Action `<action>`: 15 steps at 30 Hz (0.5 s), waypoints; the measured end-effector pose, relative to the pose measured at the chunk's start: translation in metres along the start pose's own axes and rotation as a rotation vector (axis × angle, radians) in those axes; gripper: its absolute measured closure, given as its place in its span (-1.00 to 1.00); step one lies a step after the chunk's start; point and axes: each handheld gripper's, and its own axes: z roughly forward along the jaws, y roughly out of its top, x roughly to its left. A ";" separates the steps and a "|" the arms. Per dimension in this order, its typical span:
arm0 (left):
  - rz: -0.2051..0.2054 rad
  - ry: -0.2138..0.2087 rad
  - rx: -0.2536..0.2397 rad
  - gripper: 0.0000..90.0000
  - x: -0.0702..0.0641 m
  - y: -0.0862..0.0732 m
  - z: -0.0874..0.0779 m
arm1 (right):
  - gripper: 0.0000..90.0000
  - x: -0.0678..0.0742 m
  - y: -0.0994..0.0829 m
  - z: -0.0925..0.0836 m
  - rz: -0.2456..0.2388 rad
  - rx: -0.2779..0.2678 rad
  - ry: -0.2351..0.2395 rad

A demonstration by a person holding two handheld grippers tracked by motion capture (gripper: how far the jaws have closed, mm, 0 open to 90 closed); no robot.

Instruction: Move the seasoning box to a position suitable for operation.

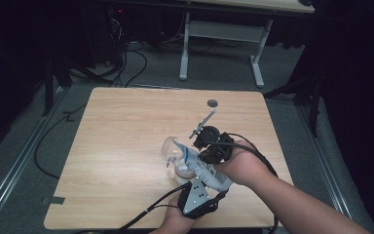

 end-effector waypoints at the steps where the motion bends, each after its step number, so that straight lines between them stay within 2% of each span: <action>1: 0.000 0.000 0.000 0.32 0.000 0.000 0.000 | 1.00 0.000 0.000 0.000 0.000 0.000 0.000; 15: 0.000 0.001 -0.004 0.32 0.001 0.001 -0.001 | 1.00 0.001 0.002 0.000 -0.001 0.000 -0.003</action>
